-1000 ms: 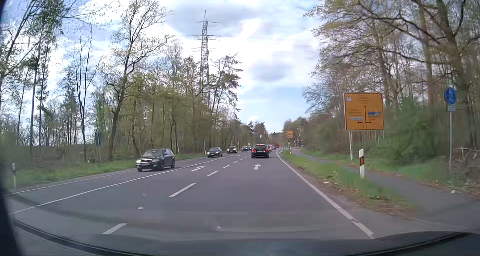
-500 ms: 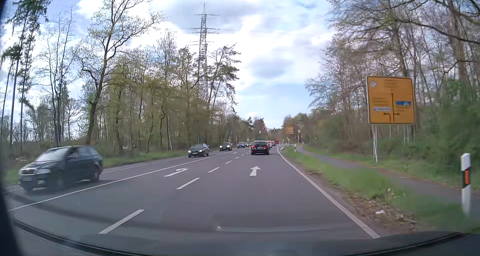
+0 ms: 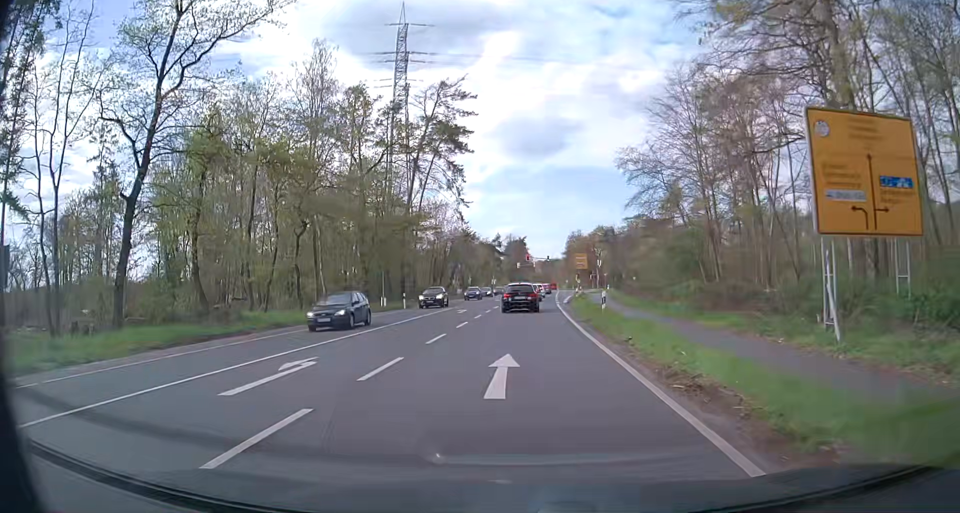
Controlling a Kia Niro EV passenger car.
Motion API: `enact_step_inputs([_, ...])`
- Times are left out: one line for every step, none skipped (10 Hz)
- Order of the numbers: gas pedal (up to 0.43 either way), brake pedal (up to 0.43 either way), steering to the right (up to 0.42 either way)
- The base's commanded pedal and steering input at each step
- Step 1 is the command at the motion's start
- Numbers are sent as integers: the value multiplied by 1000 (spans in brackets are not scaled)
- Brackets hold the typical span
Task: Follow the waypoints while adhering to traffic rules and regulations
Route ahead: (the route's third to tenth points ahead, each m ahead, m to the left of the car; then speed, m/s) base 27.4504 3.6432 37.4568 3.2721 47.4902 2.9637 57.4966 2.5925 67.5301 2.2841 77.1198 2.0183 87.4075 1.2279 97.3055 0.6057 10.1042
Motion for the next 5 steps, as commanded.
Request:
enact_step_inputs([0, 0, 0])
enact_step_inputs([0, 0, 0])
enact_step_inputs([0, 0, 0])
enact_step_inputs([0, 0, 0])
enact_step_inputs([0, 0, 0])
